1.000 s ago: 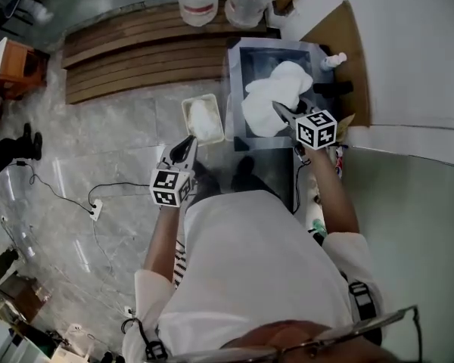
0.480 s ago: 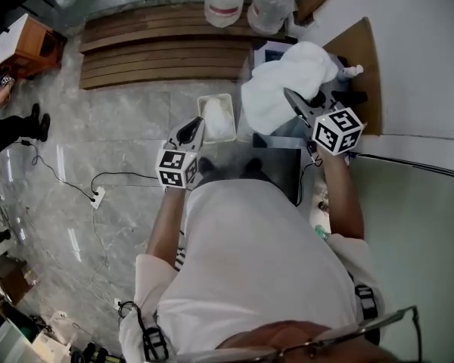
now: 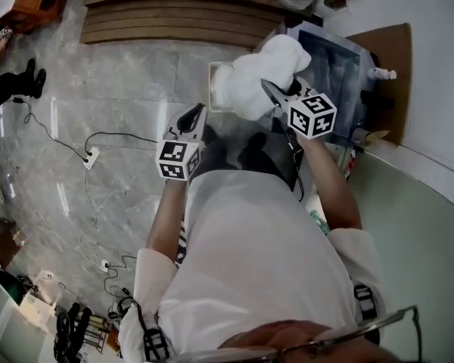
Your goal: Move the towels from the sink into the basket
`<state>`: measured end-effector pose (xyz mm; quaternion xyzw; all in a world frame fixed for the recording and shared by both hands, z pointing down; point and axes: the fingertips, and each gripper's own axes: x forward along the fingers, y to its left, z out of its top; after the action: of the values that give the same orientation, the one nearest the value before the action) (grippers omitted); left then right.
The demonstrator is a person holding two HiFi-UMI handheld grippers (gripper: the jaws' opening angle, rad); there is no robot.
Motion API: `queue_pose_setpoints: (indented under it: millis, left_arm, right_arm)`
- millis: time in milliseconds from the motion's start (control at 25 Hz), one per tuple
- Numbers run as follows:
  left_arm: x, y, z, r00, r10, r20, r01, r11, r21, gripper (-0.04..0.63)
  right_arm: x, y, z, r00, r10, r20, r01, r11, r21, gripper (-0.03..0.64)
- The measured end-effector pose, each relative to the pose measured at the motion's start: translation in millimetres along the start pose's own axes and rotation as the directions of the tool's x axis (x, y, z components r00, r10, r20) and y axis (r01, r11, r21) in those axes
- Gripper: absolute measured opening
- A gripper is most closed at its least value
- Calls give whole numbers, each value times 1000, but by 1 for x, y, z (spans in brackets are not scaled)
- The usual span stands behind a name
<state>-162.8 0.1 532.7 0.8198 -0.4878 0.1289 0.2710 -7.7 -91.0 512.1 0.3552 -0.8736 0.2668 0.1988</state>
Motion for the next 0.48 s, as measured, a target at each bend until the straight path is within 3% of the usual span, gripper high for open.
queue_pose_setpoints:
  millis: [240, 480]
  left_arm:
    - [23, 39, -53, 997, 17, -69, -19, 999, -32, 25]
    - [65, 86, -126, 993, 43, -113, -48, 998, -43, 25]
  right_arm:
    - [121, -28, -119, 980, -66, -186, 83, 993, 85, 166]
    - [246, -80, -263, 918, -160, -362, 204, 975, 85, 167]
